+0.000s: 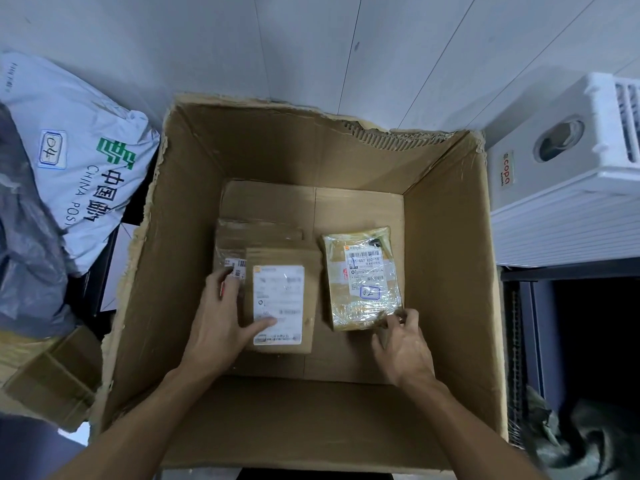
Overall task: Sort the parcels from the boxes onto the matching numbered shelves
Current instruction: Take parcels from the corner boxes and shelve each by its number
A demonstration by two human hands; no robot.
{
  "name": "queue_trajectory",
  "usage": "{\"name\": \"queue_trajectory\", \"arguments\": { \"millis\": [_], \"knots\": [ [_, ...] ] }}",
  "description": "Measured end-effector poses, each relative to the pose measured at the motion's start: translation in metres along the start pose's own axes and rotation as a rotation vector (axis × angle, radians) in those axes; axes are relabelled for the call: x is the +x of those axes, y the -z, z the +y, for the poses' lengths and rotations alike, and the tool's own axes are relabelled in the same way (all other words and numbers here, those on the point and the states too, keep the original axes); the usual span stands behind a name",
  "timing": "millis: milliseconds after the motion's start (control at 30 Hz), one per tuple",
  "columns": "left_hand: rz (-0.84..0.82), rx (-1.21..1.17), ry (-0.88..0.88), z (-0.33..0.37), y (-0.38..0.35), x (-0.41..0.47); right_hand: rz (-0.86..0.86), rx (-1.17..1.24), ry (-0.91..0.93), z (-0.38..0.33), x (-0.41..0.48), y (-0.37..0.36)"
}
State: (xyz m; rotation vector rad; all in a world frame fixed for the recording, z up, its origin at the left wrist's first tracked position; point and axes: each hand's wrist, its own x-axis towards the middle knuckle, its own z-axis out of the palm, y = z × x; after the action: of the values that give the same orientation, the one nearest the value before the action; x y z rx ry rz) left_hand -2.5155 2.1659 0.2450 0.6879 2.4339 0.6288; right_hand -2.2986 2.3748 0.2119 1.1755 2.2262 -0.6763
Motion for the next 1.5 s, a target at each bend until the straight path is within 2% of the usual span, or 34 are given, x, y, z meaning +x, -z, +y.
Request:
{"name": "queue_trajectory", "arguments": {
  "millis": [133, 367, 433, 533, 667, 767, 900, 1000, 1167, 1267, 1333, 1500],
  "knots": [
    [-0.110, 0.057, -0.136, -0.004, -0.007, -0.003, 0.011, -0.006, -0.006, 0.002, 0.002, -0.007],
    [-0.240, 0.146, -0.148, -0.012, -0.022, -0.016, 0.019, -0.121, -0.027, 0.013, 0.014, -0.025],
    [-0.195, 0.153, -0.160, -0.012, -0.024, -0.016, 0.017, -0.123, -0.034, 0.013, 0.015, -0.026],
    [-0.138, 0.038, -0.167, -0.009, -0.024, -0.011, 0.003, -0.090, -0.053, 0.007, 0.010, -0.019],
    [-0.123, 0.075, -0.270, -0.001, -0.020, -0.005, 0.009, -0.034, -0.067, 0.001, 0.005, -0.006],
    [-0.058, -0.016, -0.214, 0.011, -0.014, -0.001, 0.010, -0.011, -0.058, 0.004, 0.006, -0.010],
    [0.144, -0.135, -0.139, 0.037, -0.001, 0.005, 0.011, -0.022, -0.042, 0.001, 0.004, -0.007],
    [0.255, -0.139, -0.118, 0.051, 0.009, 0.007, -0.009, -0.045, -0.038, -0.003, 0.003, -0.002],
    [0.306, -0.174, 0.016, 0.054, 0.017, 0.002, -0.005, -0.015, -0.047, -0.007, -0.001, 0.006],
    [0.352, -0.151, -0.041, 0.051, 0.019, 0.002, 0.039, -0.035, -0.035, -0.005, -0.001, 0.008],
    [0.305, -0.157, -0.114, 0.048, 0.018, 0.002, 0.051, -0.028, -0.032, -0.004, 0.000, 0.008],
    [0.000, -0.098, -0.207, 0.037, 0.026, 0.005, 0.018, 0.021, -0.026, -0.004, 0.002, 0.009]
  ]
}}
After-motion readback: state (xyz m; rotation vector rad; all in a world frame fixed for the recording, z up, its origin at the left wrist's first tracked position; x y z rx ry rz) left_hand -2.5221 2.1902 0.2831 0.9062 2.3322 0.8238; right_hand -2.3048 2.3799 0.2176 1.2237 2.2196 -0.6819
